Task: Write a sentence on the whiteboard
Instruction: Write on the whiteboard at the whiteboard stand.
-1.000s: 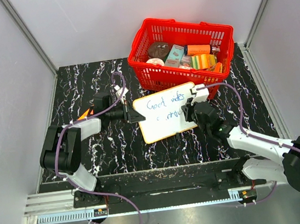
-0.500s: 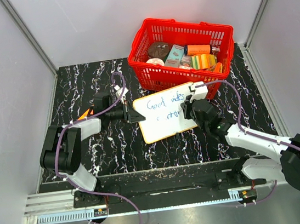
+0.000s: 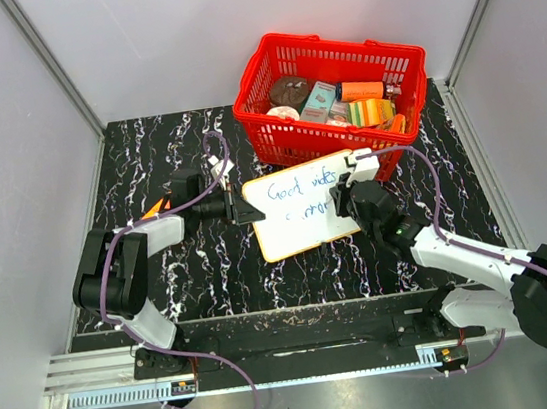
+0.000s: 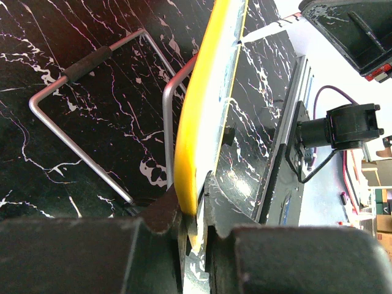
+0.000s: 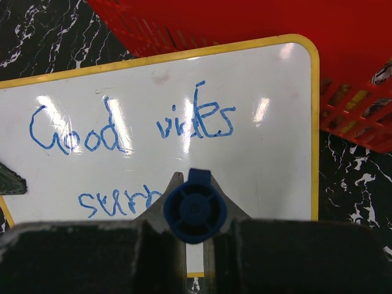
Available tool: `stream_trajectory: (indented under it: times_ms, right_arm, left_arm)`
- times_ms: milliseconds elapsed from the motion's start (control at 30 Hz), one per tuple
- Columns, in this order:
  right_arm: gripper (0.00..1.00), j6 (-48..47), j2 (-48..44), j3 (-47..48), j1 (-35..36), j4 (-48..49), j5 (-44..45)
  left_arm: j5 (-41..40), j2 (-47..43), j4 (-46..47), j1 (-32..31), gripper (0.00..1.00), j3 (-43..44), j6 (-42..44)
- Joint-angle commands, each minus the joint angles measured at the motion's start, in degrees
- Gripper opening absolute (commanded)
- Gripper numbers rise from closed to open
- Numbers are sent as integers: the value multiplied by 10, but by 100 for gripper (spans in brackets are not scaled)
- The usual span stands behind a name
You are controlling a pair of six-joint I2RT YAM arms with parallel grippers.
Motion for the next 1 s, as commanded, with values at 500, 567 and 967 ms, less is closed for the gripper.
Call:
stream_trajectory:
  times_ms: [500,567,967]
  right_arm:
    - [0,7,-7,-11,-8,-7,-12]
    - [0,8,-10,-15,-7,-11,-14]
    - [0,14,-27,-32,-7,-34,-11]
  left_arm:
    - [-91,24,-29,-13,0,-4,70]
    - [-90,24,-29,-13,0,-5,70]
    - [-91,24,-29,-13,0,-5,70]
